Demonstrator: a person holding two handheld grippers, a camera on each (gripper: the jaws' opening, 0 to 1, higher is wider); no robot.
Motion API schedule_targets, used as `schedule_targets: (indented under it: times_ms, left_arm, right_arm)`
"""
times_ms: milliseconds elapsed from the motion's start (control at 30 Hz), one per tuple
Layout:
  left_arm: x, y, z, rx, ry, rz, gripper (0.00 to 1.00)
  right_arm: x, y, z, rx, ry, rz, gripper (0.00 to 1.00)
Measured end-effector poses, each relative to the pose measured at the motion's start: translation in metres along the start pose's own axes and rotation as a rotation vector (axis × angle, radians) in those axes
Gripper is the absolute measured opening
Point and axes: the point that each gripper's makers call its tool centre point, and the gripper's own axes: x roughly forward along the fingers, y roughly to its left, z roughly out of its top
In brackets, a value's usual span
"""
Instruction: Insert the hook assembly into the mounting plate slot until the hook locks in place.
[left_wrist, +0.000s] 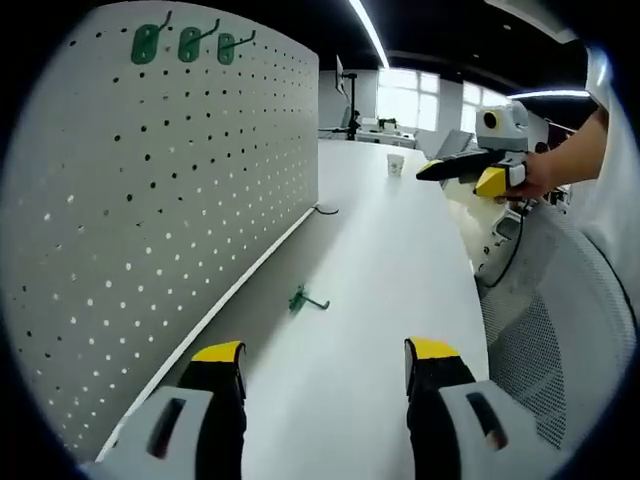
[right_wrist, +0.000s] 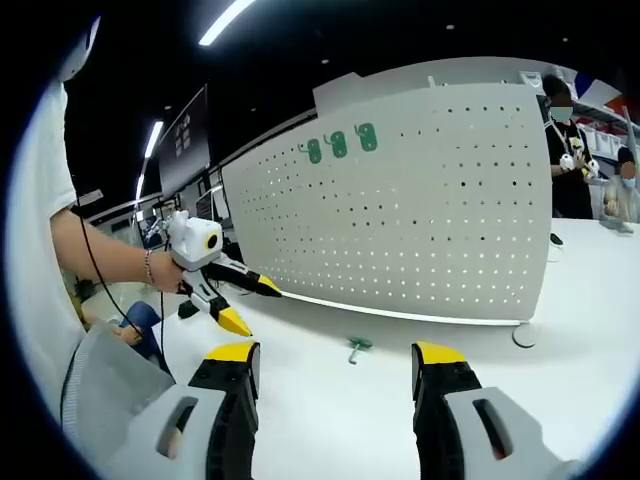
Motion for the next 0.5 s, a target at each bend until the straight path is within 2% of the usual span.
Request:
schedule_targets:
  times_ms: [500]
  left_arm:
    - [0.036, 0.014, -0.003, 0.081, 0.135, -0.078, 0.67]
  right_arm:
    - [0.003, 0.006, -0.004, 0.017, 0.017, 0.026, 0.60]
